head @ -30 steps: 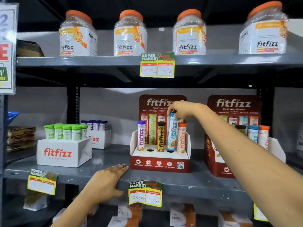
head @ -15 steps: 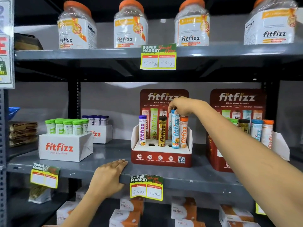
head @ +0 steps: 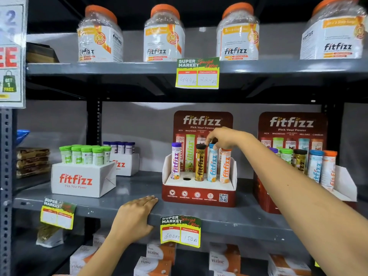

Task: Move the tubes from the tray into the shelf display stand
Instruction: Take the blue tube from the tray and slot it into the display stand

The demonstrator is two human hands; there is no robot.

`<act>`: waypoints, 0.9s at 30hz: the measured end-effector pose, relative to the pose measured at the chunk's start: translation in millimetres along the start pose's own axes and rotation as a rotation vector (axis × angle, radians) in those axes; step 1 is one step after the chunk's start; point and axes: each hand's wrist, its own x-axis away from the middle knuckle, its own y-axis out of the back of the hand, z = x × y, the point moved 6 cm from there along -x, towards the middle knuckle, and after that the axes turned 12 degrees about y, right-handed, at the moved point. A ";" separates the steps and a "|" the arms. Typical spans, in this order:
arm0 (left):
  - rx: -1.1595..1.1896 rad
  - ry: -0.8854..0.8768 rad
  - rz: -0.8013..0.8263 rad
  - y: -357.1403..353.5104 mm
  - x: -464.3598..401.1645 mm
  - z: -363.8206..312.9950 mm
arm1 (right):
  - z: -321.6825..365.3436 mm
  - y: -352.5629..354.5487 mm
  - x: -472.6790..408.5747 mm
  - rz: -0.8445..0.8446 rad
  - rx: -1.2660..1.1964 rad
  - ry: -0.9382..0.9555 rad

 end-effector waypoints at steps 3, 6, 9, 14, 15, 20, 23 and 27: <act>0.000 -0.007 0.008 -1.6 0.2 0.6 | -1.2 -2.4 -0.2 0.033 -0.005 -0.012; 0.002 -0.006 0.009 -2.1 0.7 0.8 | -2.6 -2.2 0.9 0.036 -0.006 -0.021; -0.009 -0.011 0.009 -3.2 0.8 0.4 | -2.3 -2.0 3.3 0.051 -0.002 -0.030; -0.014 -0.018 0.030 -2.0 2.6 1.5 | 2.1 -2.8 5.9 0.058 -0.009 -0.053; -0.004 -0.029 0.034 -1.4 2.6 1.2 | 4.0 -2.3 7.2 0.062 -0.001 -0.065; -0.078 -0.198 0.033 11.6 16.5 11.4 | 47.3 19.9 11.0 -0.192 0.090 -0.017; -0.091 -0.160 0.012 35.0 53.3 40.3 | 117.5 20.6 14.1 -0.381 0.036 0.201; -0.108 -0.082 0.119 56.9 139.9 80.3 | 229.0 -24.4 18.2 -0.384 -0.191 0.476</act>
